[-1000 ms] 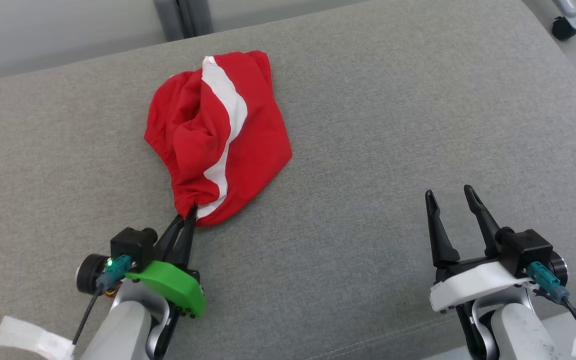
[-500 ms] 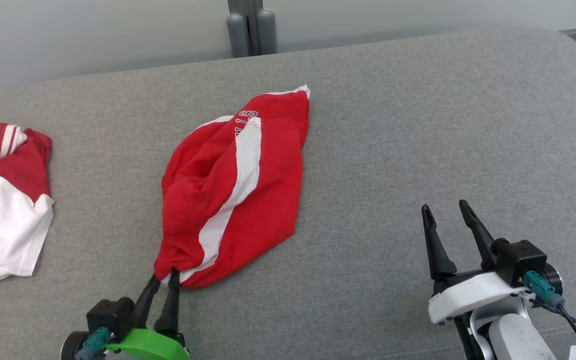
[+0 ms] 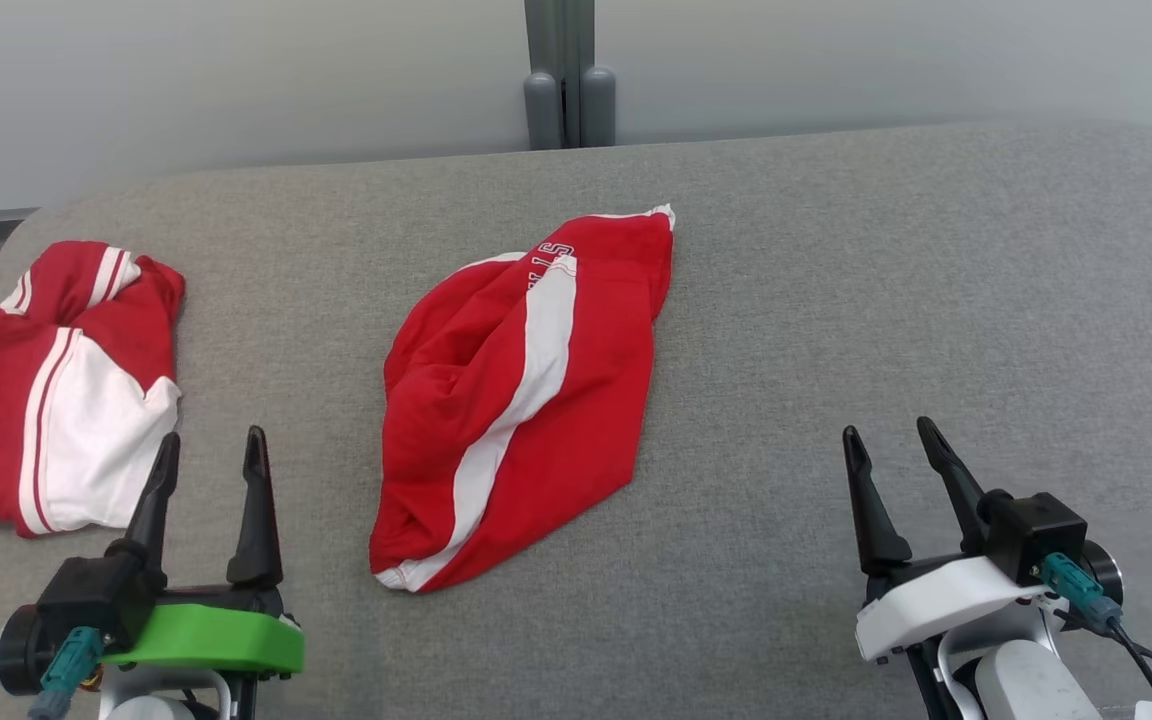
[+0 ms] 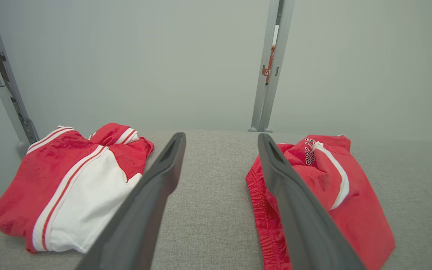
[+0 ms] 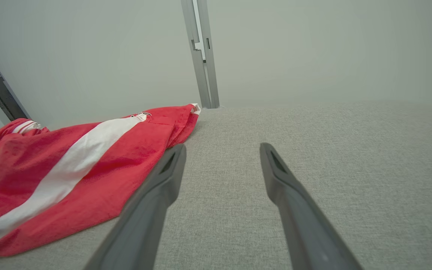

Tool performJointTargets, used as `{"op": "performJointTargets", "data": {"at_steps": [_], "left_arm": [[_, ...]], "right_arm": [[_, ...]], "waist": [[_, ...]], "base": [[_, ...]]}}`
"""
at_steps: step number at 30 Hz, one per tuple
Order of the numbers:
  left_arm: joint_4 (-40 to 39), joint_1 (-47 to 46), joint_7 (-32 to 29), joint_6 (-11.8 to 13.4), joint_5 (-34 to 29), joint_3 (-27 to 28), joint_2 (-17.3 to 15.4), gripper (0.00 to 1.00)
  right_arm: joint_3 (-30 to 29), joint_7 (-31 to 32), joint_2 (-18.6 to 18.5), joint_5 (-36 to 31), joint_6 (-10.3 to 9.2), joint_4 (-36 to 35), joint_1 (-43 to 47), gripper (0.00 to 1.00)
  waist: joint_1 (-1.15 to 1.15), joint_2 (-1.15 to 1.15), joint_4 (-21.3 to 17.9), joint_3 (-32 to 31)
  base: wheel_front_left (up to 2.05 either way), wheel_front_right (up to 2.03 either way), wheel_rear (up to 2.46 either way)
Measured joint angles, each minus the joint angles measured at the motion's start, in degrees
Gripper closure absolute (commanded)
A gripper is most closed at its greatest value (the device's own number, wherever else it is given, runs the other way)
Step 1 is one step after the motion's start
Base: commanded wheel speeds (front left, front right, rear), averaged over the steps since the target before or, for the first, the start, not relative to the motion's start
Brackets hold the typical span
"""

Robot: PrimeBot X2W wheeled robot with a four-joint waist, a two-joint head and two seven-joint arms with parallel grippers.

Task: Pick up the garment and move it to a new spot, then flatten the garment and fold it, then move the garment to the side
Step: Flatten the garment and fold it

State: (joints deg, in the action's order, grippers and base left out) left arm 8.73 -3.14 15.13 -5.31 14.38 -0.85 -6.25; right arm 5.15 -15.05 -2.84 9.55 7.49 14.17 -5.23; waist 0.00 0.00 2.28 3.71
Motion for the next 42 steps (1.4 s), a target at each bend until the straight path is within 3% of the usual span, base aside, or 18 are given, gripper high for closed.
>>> {"op": "performJointTargets", "data": {"at_steps": [7,16,22,30,41,42], "left_arm": [[-0.54,0.44,0.00,-0.63,-1.43,1.70,0.12,0.00],[0.34,0.37,0.00,-1.24,-1.92,1.78,1.54,0.00],[1.09,-1.61,0.00,-1.67,-1.94,0.70,2.31,0.00],[2.16,-3.78,0.00,-1.80,-0.81,-0.77,3.15,0.00],[2.70,-4.61,0.00,-1.80,1.20,-2.49,3.28,0.00],[2.69,-4.83,0.00,-1.76,1.45,-2.79,3.31,0.00]], "right_arm": [[0.99,0.00,-0.01,-0.02,-0.01,1.01,0.10,0.00],[10.89,0.00,-0.19,-0.32,0.00,6.57,-9.34,0.00],[15.70,0.35,-0.14,-0.13,0.00,15.44,-21.00,0.00],[17.82,2.14,0.02,0.01,0.00,30.33,-33.79,0.00],[20.41,6.20,0.09,4.69,0.00,46.26,-38.79,0.00],[20.70,7.05,0.09,5.38,0.00,47.23,-38.95,0.18]], "waist": [[0.00,0.00,2.27,-0.44],[0.00,0.00,5.60,0.33],[0.00,0.00,8.70,1.92],[0.00,0.00,13.48,4.74],[0.00,0.00,18.64,7.53],[0.00,0.00,18.87,7.82]], "base": [[0.00,0.00,0.00],[0.00,0.00,0.00],[0.00,0.00,0.00],[0.00,0.00,0.00],[0.00,0.00,0.00],[0.00,0.00,0.00]]}}
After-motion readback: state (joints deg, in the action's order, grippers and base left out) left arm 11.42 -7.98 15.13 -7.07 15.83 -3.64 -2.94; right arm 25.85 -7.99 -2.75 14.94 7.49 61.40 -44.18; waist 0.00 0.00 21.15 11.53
